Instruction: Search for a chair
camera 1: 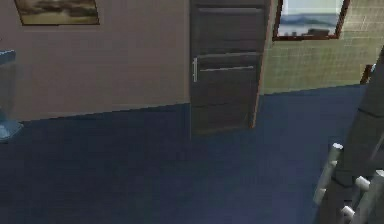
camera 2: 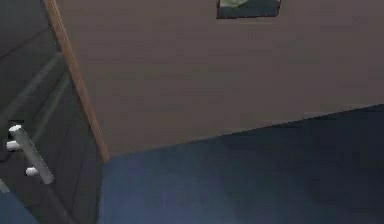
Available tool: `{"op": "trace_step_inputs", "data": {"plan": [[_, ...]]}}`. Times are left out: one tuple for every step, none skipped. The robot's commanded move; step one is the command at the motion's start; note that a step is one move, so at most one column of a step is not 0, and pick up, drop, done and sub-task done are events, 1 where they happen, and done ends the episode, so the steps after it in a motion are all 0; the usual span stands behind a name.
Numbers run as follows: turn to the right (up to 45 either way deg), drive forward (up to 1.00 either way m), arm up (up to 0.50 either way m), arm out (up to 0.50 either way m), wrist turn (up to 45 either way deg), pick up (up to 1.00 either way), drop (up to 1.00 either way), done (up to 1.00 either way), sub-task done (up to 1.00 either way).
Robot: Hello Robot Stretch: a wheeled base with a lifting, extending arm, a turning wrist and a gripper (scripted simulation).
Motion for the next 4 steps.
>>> {"op": "trace_step_inputs", "data": {"plan": [[0.0, 1.0, 0.0, 0.0, 0.0, 0.0, 0.0, 0.0, 0.0], [27.0, 0.0, 0.0, 0.0, 0.0, 0.0, 0.0, 0.0, 0.0], [0.0, 0.05, 0.0, 0.0, 0.0, 0.0, 0.0, 0.0, 0.0], [45.0, 0.0, 0.0, 0.0, 0.0, 0.0, 0.0, 0.0, 0.0]]}}
